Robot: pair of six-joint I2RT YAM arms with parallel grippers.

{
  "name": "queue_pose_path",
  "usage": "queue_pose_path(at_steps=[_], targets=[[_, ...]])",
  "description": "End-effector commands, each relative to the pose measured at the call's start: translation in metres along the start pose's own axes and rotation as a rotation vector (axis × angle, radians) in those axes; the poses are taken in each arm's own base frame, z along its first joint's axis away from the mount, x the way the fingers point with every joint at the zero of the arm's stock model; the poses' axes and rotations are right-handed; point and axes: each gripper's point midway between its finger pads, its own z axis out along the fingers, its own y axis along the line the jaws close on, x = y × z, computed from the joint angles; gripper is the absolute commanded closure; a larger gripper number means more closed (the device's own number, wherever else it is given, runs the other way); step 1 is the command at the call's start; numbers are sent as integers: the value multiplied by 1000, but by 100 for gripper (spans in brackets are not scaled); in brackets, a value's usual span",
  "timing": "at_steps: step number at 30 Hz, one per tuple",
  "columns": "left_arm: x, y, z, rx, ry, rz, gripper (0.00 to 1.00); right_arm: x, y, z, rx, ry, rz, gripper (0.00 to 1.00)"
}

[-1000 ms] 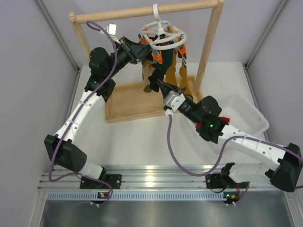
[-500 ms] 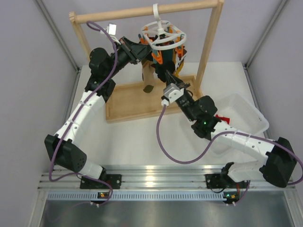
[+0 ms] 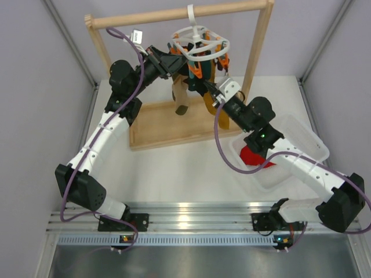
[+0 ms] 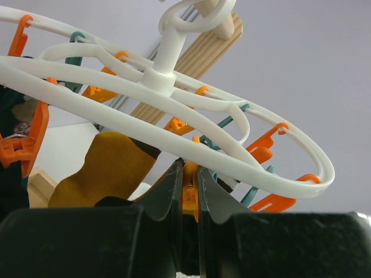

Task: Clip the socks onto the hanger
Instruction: Clamp the sock onto the hanger.

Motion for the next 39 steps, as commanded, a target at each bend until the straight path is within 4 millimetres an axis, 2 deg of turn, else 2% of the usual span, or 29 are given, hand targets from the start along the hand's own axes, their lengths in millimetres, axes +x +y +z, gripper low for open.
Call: queue_pose_path(at_steps=[1, 8, 14, 28, 39], targets=[[15, 7, 1, 12, 53, -30, 100, -27, -6, 5, -70, -47, 161, 100], [18, 5, -1, 27, 61, -27, 100, -31, -12, 8, -95, -59, 197, 100], [19, 5, 0, 37, 65, -29, 100, -28, -1, 7, -156, -44, 239, 100], [24, 6, 0, 47, 86, -22, 100, -36, -25, 12, -100, -68, 259, 100], [26, 5, 0, 54, 96, -24, 100, -43, -28, 13, -113, -90, 256, 100]])
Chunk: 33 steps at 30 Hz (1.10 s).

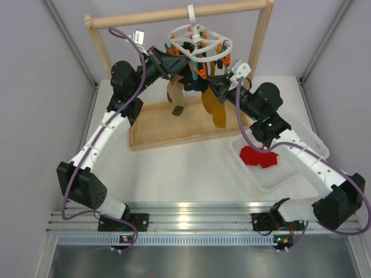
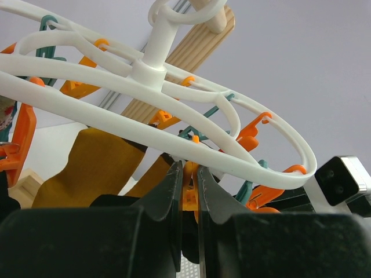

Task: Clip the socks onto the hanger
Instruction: Clamp the sock onto the hanger.

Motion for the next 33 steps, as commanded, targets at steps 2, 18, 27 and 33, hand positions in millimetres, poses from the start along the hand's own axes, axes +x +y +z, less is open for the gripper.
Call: queue_pose_path(at_steps=[2, 18, 27, 33], targets=[[20, 7, -2, 9, 77, -23, 100, -40, -6, 4, -8, -97, -11, 100], [22, 8, -2, 8, 83, -17, 100, -50, -4, 14, -40, -138, 8, 100], [25, 19, 0, -30, 91, -12, 100, -67, 0, 7, -57, -186, 10, 100], [22, 22, 1, -47, 82, 10, 100, -72, -1, 7, -62, -203, 25, 100]])
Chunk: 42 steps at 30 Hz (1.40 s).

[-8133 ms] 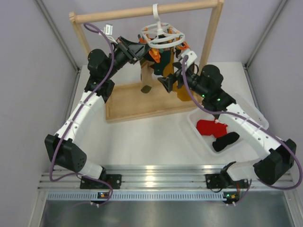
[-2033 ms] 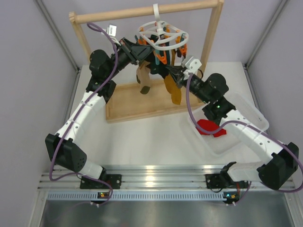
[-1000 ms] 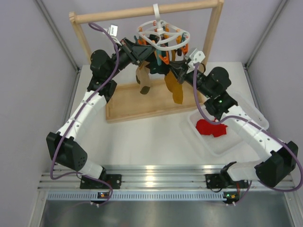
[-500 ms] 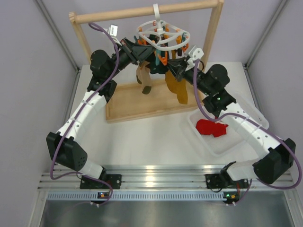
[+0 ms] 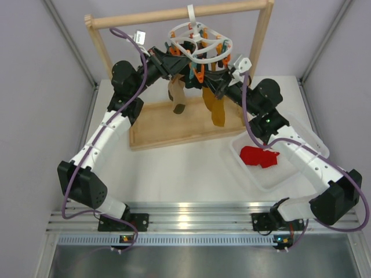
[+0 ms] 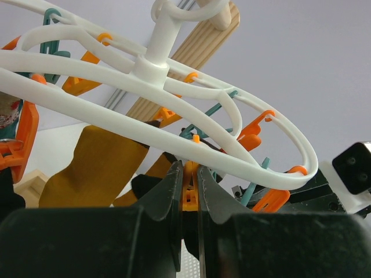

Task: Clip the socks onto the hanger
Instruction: Clamp the sock onto the hanger.

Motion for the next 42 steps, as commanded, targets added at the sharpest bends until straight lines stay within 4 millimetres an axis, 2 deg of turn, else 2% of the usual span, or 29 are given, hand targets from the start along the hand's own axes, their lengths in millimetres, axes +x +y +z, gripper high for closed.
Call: queue_pose_path(at_steps=[1, 2, 5, 6, 7, 13, 19, 25, 28, 29, 31, 35, 38, 41, 42], targets=[[21, 16, 0, -42, 79, -18, 100, -55, -4, -2, -8, -137, -25, 100], [21, 16, -1, -42, 79, -16, 100, -54, -3, -2, -10, -135, -23, 100], [19, 15, -1, -38, 74, -18, 87, -54, -4, -2, -11, -130, -25, 100], [19, 13, -1, -31, 74, -21, 76, -51, -5, -2, -8, -124, -24, 100], [18, 12, -1, -28, 70, -22, 71, -51, -5, -2, -8, -124, -26, 100], [13, 5, -3, -11, 54, -32, 48, -45, -8, -2, 1, -108, -25, 100], [5, 6, -9, -23, 31, -32, 41, -37, -13, -2, 10, -88, -30, 100], [1, 3, -19, -28, 20, -19, 32, -14, -13, -1, 9, -27, -26, 100], [-4, 1, -25, -34, 7, 3, 29, -3, -12, -4, 8, 0, -25, 94], [-6, 2, -26, -38, 3, 11, 29, 3, -11, -5, 13, 16, -22, 86], [-10, -3, -31, -35, -6, 31, 28, 9, -12, -10, 23, 39, -24, 80], [-11, -7, -39, -41, -12, 78, 28, 29, -11, -24, 44, 111, -18, 61], [-11, -10, -45, -53, -16, 124, 29, 37, -9, -38, 53, 151, -5, 60], [-12, -14, -53, -58, -19, 178, 30, 35, -2, -52, 46, 160, 17, 61], [-12, -18, -55, -50, -19, 195, 31, 28, 2, -55, 36, 148, 29, 62]])
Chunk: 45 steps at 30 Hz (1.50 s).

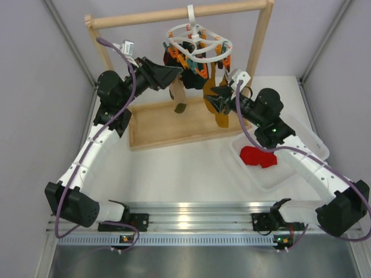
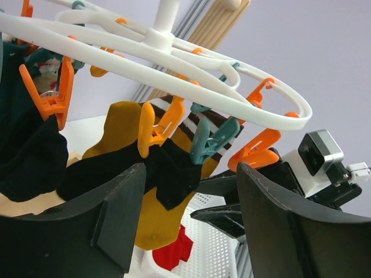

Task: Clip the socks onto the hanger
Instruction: Clamp the sock onto the hanger, then open the clamp at the hanger.

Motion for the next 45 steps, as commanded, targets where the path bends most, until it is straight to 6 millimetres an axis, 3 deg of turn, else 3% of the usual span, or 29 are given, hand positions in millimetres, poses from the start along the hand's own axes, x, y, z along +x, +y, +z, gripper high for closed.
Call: queue_pose_path(at_steps=[1, 7, 11, 14, 18, 24, 30, 37, 45], targets=[[-10, -16, -12, 28, -29, 131, 32, -34, 4, -24, -7, -70, 4, 63], [-15, -30, -13, 73, -27, 193, 34, -69, 31, -30, -115, -146, 145, 61], [-19, -32, -10, 80, -34, 202, 34, -95, 52, -22, -176, -195, 179, 63], [-24, -34, -10, 77, -47, 211, 34, -101, 72, -11, -210, -202, 171, 64], [-26, -36, -12, 74, -58, 213, 34, -115, 84, 4, -176, -231, 119, 62], [-26, -34, -13, 63, -61, 213, 34, -114, 37, 25, 95, -235, 22, 57], [-14, -11, -8, 9, -40, 193, 37, -114, -1, 20, 287, -231, -41, 56], [-7, 14, 9, -40, -32, 131, 40, -116, -12, 17, 305, -245, -15, 52], [6, 30, 25, -59, 0, 92, 40, -120, -29, 35, 263, -274, 2, 42]])
